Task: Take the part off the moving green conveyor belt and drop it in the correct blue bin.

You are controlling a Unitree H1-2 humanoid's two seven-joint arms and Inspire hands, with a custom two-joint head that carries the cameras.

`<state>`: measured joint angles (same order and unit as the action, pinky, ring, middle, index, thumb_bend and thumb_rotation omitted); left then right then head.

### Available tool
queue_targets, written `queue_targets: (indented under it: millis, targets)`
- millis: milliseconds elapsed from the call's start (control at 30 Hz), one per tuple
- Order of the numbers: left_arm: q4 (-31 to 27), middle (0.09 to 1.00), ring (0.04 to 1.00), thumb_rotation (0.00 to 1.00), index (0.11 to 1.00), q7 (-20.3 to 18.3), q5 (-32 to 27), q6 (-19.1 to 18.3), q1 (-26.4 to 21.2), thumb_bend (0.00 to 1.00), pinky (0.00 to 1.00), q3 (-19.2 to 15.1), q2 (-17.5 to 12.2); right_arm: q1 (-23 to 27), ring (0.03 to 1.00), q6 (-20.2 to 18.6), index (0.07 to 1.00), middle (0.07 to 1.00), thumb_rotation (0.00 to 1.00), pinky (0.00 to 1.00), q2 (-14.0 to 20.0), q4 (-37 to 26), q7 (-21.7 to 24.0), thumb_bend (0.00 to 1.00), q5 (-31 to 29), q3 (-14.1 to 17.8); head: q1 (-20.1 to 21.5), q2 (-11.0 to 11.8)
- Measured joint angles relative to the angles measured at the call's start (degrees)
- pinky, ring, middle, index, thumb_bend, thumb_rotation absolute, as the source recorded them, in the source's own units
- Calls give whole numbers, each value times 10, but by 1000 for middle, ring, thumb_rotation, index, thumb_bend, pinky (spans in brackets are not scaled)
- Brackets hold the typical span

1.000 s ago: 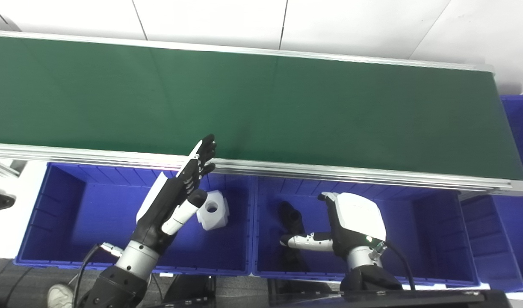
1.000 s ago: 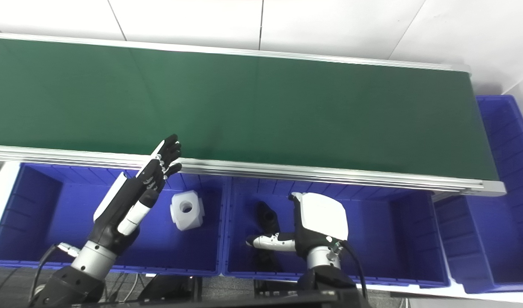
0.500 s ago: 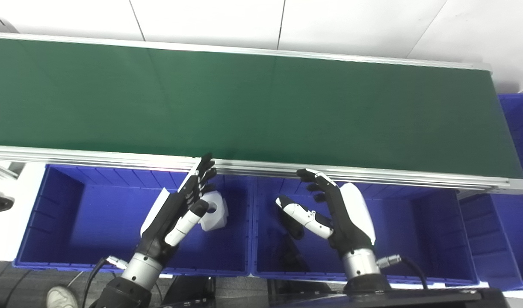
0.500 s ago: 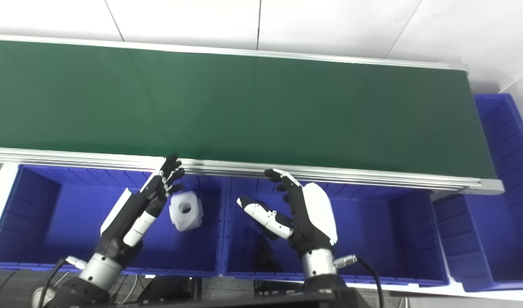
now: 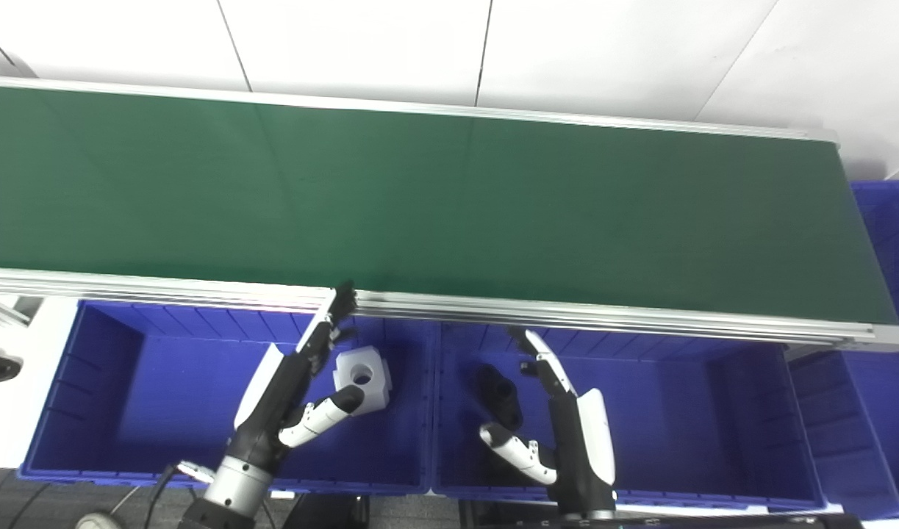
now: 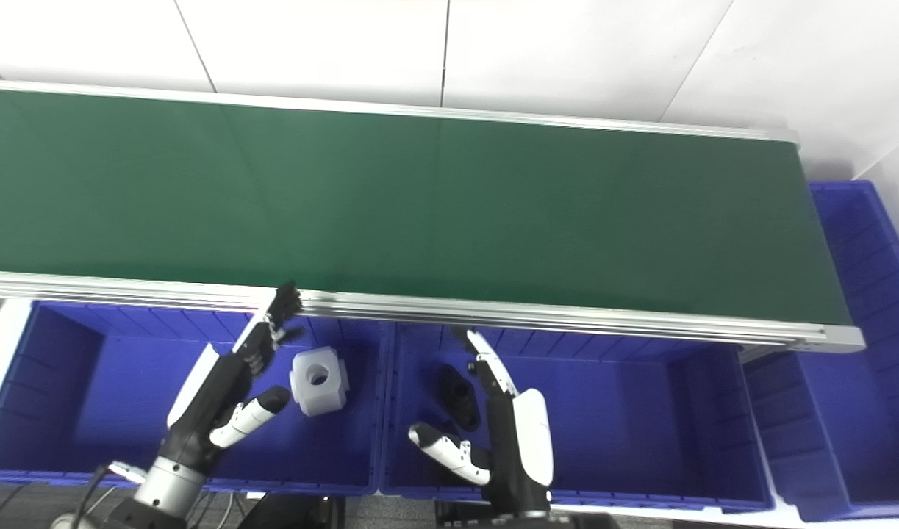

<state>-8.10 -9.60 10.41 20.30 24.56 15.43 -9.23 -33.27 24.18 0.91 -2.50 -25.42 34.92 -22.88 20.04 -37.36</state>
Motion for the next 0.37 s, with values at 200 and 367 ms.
queue_targets:
  millis: [200, 367]
  targets:
    - [19, 982, 949, 817, 988, 6, 24, 31, -2, 819, 839, 0, 1, 15, 929, 1, 910, 945, 948, 836, 13, 30, -27, 883, -2, -18, 10, 2]
    - [10, 990, 964, 814, 997, 6, 25, 29, 0, 809, 862, -1, 1, 19, 931, 1, 919, 949, 946, 853, 20, 30, -35, 897, -2, -27, 20, -15]
